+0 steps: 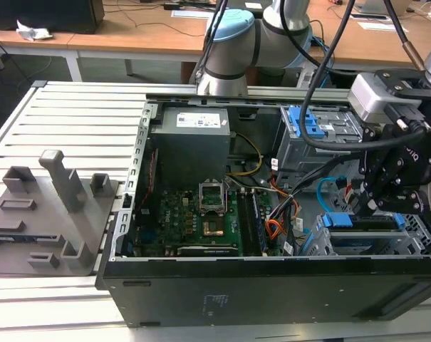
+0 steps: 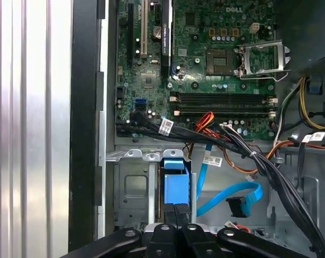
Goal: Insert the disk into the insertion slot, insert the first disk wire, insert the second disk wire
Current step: 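Insert the disk into the insertion slot, then insert the first disk wire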
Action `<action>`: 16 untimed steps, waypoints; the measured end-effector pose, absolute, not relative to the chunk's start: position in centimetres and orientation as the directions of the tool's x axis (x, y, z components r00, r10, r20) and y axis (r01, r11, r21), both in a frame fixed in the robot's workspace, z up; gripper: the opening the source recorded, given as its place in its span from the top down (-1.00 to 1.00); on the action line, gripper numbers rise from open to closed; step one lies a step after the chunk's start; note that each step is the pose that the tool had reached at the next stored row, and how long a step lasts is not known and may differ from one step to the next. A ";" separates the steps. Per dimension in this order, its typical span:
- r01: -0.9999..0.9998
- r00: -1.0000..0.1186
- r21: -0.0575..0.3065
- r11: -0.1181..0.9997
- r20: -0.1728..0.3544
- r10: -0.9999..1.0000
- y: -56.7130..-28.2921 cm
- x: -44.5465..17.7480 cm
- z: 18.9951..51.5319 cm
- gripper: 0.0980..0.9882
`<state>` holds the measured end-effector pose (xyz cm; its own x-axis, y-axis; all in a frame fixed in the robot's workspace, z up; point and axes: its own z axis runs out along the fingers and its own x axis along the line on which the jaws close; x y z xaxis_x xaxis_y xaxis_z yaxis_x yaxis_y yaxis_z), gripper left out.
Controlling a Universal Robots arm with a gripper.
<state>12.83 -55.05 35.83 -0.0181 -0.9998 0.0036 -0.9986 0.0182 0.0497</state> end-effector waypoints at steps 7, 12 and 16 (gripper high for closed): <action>-0.999 -0.018 0.050 0.018 0.003 -1.000 -55.1 12.9 35.7 0.98; -0.999 -0.018 0.050 0.018 0.003 -1.000 -55.1 12.9 35.7 0.98; -0.999 -0.018 0.050 0.018 0.004 -1.000 -55.1 12.9 35.7 0.98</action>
<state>12.94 -55.05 35.71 -0.0181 -0.9998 0.0035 -0.9986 0.0182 0.0498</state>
